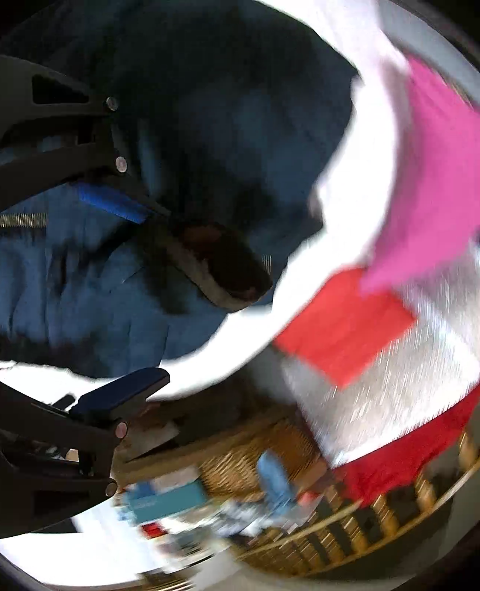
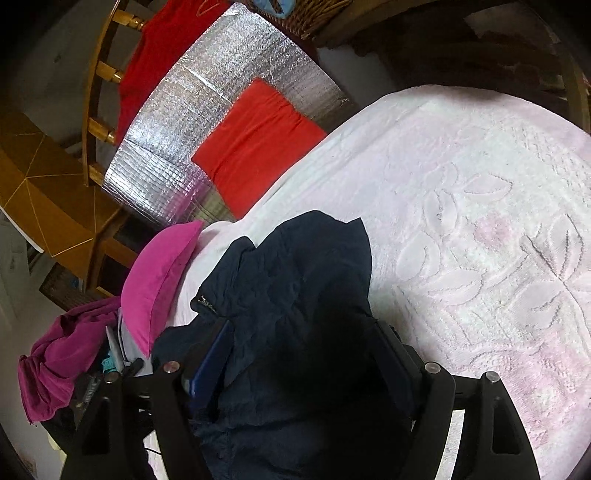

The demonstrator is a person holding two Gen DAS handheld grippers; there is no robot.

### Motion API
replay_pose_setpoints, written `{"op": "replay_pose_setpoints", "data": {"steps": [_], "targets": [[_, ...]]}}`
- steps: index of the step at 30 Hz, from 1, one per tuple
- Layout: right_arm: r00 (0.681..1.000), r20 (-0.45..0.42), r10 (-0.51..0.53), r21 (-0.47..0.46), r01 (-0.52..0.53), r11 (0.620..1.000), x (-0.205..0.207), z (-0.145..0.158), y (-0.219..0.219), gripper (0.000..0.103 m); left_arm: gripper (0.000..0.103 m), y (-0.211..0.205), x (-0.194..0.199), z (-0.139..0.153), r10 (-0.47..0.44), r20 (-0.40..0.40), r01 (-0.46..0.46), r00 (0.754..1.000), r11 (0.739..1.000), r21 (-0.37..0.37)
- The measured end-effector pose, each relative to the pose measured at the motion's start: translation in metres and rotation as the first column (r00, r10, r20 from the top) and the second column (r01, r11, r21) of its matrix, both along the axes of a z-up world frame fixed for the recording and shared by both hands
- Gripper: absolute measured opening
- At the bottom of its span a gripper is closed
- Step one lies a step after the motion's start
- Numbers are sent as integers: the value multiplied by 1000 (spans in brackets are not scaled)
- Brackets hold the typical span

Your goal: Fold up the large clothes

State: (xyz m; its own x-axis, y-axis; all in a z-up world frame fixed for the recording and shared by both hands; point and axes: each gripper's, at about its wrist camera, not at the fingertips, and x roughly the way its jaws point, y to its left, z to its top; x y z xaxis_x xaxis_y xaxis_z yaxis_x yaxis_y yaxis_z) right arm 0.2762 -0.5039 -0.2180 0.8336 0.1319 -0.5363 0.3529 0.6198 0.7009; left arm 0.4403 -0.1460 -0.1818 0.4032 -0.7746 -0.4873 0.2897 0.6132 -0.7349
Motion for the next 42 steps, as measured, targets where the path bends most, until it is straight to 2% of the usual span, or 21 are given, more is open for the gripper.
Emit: {"op": "replay_pose_setpoints", "data": {"steps": [2, 3, 5, 7, 9, 14, 17, 21, 24, 29, 31, 32, 33, 35, 36, 38, 40, 42], "targets": [[1000, 4, -6, 3, 6, 1000, 0, 0, -1, 79, 79, -21, -15, 18, -85, 77, 85, 993, 996, -6], [1000, 5, -8, 6, 8, 1000, 0, 0, -2, 79, 79, -37, -28, 30, -141, 133, 141, 981, 990, 12], [1000, 6, -12, 10, 12, 1000, -1, 0, -2, 79, 79, -54, -41, 41, -205, 181, 200, 962, 979, 43], [1000, 7, -15, 14, 15, 1000, -3, 0, -3, 79, 79, -64, -49, 48, -248, 203, 237, 947, 969, 74], [1000, 11, -14, 20, 14, 1000, -3, 1, -3, 79, 80, -60, -51, 48, -250, 198, 239, 948, 968, 78], [1000, 26, 2, 71, -4, 997, -3, -2, -3, 79, 80, -19, -29, 39, -126, 139, 114, 982, 989, 92], [999, 37, 30, 134, -34, 990, 2, -9, -2, 79, 80, 13, -13, 26, -5, 91, -9, 996, 987, 162], [997, 61, 54, 177, -64, 982, 8, -12, 4, 78, 80, 58, 3, 9, 153, 53, -162, 987, 943, 292], [997, 12, 71, 146, -72, 987, 17, -14, 14, 75, 80, 96, 14, -11, 243, 10, -230, 970, 901, 367], [983, -98, 158, 189, -138, 972, 45, -41, 36, 68, 80, 119, 24, -41, 303, -60, -240, 951, 847, 474], [978, -107, 179, 203, -154, 967, 52, -48, 46, 68, 80, 117, 27, -46, 308, -77, -229, 948, 831, 508], [978, -100, 184, 206, -160, 965, 53, -47, 50, 63, 80, 118, 27, -49, 303, -81, -220, 950, 827, 517], [977, -89, 196, 191, -176, 966, 56, -44, 57, 58, 80, 120, 26, -52, 296, -82, -211, 952, 825, 524], [976, -86, 198, 132, -185, 974, 58, -37, 67, 42, 80, 120, 25, -55, 277, -84, -187, 957, 813, 551], [978, -84, 189, 99, -181, 978, 58, -32, 71, 39, 80, 118, 25, -57, 265, -83, -174, 961, 808, 562], [990, -50, 129, -28, -131, 991, 53, -14, 77, 24, 80, 117, 23, -58, 252, -80, -163, 964, 805, 570], [996, -9, 85, -177, -85, 980, 48, 10, 85, 23, 80, 115, 21, -58, 237, -77, -153, 968, 807, 571], [998, 14, 61, -253, -55, 966, 48, 20, 89, 23, 80, 110, 20, -58, 215, -70, -136, 974, 804, 579]]}}
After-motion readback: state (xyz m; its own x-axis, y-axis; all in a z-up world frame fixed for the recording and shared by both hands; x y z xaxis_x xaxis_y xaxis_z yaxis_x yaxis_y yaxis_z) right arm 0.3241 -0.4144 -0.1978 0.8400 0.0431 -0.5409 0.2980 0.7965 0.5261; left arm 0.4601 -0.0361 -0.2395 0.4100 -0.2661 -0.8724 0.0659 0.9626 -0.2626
